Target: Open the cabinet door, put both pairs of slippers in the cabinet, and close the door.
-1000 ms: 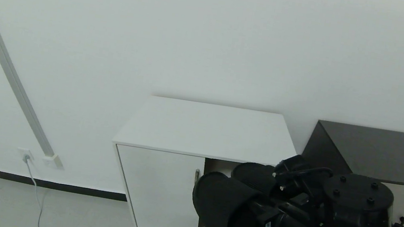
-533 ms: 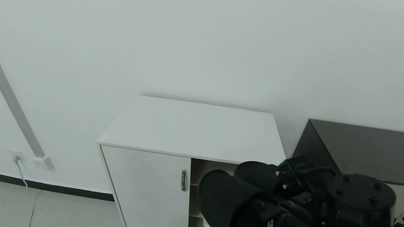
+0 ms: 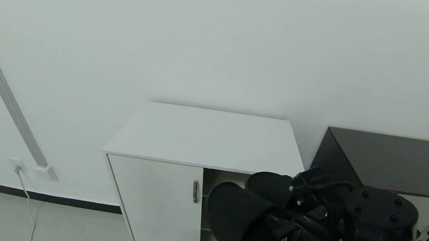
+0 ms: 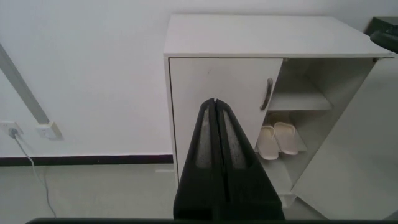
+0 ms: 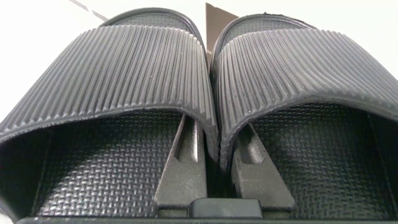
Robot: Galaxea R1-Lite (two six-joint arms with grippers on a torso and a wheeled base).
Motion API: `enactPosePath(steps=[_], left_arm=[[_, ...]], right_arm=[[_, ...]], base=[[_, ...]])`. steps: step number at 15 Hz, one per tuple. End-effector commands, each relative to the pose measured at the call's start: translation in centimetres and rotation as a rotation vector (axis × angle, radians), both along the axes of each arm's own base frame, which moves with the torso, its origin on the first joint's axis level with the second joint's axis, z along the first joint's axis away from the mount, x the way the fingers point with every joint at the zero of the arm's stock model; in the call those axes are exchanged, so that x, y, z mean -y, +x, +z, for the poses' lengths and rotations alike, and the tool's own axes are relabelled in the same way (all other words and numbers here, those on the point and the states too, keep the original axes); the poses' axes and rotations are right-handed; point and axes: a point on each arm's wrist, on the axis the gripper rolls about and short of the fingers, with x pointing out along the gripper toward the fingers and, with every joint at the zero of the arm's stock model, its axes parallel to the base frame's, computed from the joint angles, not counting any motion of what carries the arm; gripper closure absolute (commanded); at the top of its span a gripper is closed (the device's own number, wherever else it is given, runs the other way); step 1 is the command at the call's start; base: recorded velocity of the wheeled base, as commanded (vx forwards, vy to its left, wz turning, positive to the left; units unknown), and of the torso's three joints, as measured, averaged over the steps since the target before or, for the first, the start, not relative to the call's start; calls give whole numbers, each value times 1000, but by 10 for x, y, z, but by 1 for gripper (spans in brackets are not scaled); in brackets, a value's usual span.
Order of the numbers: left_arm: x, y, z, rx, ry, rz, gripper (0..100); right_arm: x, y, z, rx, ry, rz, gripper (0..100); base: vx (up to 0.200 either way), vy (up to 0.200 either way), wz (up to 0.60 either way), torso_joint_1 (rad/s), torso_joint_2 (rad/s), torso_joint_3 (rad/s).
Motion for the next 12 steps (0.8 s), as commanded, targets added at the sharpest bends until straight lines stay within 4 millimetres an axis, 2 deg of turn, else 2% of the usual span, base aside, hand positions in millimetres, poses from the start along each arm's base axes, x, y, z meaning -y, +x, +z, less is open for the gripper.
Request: enactPosePath(steps=[1, 3, 7, 12], left_arm=[[0, 0, 0, 0, 0, 0, 100], [0, 0, 0, 0, -1, 1, 100], [0, 0, 0, 0, -3, 4, 100], [0, 0, 0, 0, -6, 4, 100]], right_arm=[[-1, 1, -3, -7, -8, 2, 100], [-3, 2, -6, -8, -10, 2, 100], [-7, 5, -12, -6, -8, 0, 100], [-6, 5, -10, -2, 1, 0, 100]], base=[[0, 0, 0, 0, 0, 0], [0, 0, 0, -35, 74, 50], [0, 0, 0, -149, 337, 179], [0, 0, 0, -165, 382, 208]])
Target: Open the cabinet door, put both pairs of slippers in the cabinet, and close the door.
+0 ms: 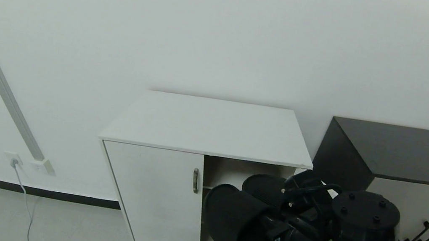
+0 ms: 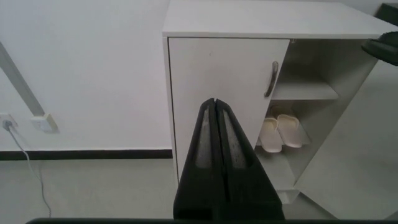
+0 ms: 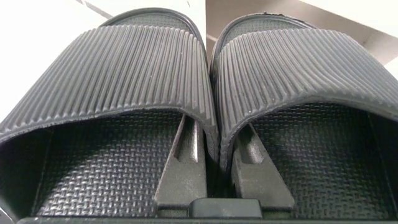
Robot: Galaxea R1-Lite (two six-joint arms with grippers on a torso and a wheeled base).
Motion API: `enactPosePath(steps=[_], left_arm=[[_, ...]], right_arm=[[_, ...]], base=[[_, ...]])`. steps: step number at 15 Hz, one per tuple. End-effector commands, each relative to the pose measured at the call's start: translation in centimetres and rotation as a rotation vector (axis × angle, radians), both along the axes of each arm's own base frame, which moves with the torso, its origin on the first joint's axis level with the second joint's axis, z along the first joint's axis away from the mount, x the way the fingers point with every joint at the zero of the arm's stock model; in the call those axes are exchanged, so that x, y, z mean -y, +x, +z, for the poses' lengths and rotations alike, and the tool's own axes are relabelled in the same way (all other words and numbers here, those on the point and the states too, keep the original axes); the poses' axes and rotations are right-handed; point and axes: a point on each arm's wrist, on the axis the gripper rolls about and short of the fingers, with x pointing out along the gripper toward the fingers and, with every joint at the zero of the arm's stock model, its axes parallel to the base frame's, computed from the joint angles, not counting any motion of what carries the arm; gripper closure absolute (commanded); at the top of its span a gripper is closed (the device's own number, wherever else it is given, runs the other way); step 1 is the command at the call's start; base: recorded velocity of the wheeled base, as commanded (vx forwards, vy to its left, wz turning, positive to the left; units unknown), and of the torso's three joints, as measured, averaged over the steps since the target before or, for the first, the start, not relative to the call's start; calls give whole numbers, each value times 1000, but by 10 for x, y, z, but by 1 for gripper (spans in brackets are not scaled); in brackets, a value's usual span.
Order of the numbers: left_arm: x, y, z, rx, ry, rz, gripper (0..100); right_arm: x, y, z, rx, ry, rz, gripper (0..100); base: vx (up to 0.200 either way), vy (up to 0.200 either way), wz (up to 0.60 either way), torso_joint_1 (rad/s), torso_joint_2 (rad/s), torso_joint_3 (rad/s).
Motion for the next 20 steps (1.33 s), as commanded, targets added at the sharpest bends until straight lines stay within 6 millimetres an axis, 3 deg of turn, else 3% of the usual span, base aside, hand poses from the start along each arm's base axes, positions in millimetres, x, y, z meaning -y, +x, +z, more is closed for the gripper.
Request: enactPosePath(steps=[1, 20], left_arm=[[0, 0, 0, 0, 0, -2, 100], [0, 0, 0, 0, 0, -2, 100]], right_arm=[[0, 0, 1, 5, 3, 1, 100], [-5, -3, -7, 27, -2, 26, 100]], base=[[0, 0, 0, -154, 388, 212], [0, 0, 0, -198, 515, 314]])
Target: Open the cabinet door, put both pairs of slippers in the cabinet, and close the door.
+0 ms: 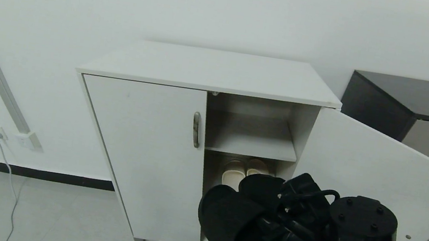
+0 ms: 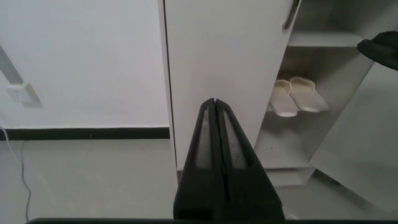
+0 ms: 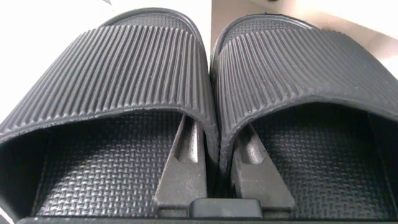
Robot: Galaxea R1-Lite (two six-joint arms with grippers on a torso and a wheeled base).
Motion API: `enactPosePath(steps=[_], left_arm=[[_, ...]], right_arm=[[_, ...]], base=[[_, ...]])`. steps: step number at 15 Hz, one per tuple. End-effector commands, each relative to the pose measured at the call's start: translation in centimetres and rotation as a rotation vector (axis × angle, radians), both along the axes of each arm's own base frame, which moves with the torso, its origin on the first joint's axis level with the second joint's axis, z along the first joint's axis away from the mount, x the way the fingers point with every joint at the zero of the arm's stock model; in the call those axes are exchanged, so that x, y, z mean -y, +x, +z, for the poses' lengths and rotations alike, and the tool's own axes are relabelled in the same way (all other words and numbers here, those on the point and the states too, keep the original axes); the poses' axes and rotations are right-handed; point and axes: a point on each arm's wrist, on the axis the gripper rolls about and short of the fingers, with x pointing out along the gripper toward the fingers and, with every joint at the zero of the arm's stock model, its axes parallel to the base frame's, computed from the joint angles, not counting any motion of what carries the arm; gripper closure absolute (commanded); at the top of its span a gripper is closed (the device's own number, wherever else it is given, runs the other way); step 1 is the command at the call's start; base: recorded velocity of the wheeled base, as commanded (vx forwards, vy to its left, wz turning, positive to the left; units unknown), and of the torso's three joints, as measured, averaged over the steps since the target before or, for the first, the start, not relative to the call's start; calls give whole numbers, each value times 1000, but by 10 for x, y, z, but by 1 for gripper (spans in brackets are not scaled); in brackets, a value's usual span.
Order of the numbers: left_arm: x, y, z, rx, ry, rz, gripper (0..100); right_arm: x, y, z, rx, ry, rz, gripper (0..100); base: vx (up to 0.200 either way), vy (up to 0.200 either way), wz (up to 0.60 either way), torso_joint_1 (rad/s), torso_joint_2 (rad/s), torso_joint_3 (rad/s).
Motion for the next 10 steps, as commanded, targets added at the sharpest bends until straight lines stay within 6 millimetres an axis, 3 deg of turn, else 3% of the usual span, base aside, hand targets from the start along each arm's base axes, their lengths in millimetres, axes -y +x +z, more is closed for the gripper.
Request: enactPosePath(steps=[1, 10], left_arm=[[0, 0, 0, 0, 0, 0, 100], [0, 0, 0, 2, -1, 1, 100]], right_arm=[[-1, -1, -1, -2, -4, 5, 100], [4, -4, -9, -11, -17, 5, 100]], base=[[0, 0, 0, -139, 466, 330], [0, 0, 0, -86, 455, 365]])
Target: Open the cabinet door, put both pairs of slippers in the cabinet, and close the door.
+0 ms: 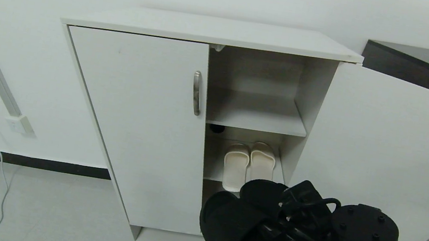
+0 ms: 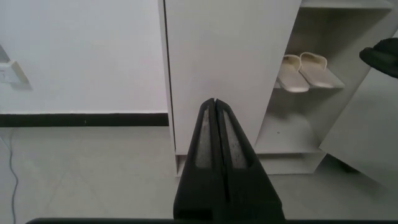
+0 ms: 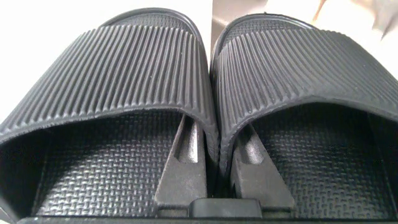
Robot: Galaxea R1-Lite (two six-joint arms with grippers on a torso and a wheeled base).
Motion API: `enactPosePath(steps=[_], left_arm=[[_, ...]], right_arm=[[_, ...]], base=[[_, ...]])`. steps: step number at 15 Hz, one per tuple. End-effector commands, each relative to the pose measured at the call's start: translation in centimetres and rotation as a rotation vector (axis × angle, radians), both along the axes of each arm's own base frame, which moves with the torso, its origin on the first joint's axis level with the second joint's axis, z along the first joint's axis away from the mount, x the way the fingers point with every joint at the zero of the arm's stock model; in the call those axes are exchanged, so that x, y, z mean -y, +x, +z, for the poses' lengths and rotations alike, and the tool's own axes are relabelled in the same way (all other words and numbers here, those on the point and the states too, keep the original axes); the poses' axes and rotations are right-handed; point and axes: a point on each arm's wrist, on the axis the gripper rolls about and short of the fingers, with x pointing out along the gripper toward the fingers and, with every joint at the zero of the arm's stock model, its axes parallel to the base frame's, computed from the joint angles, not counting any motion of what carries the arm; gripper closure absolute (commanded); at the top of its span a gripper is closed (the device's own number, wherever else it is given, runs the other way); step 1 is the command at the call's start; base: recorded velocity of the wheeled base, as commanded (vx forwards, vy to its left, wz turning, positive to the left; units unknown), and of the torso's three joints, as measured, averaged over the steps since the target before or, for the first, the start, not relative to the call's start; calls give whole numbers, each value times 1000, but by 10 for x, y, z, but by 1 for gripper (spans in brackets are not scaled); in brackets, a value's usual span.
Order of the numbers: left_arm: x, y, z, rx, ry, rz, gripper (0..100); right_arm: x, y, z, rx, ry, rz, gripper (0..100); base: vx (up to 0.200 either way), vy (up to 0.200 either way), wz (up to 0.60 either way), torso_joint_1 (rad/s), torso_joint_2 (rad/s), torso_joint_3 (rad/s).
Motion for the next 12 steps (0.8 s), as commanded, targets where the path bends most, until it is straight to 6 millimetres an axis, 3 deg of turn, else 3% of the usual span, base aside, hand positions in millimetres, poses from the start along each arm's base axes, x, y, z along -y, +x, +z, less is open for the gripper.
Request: enactPosePath(steps=[1, 4, 12], left_arm=[[0, 0, 0, 0, 1, -1, 100], [0, 0, 0, 0, -1, -1, 100], [0, 0, 0, 0, -1, -1, 100]], right_arm=[[0, 0, -2, -4, -5, 1, 100], [0, 0, -2, -3, -3, 1, 100], [-1, -5, -6, 32, 15, 54, 100]], base=[[0, 0, 0, -27, 437, 417], [0, 0, 0, -4, 242, 240], [0, 0, 0, 0, 9, 5]])
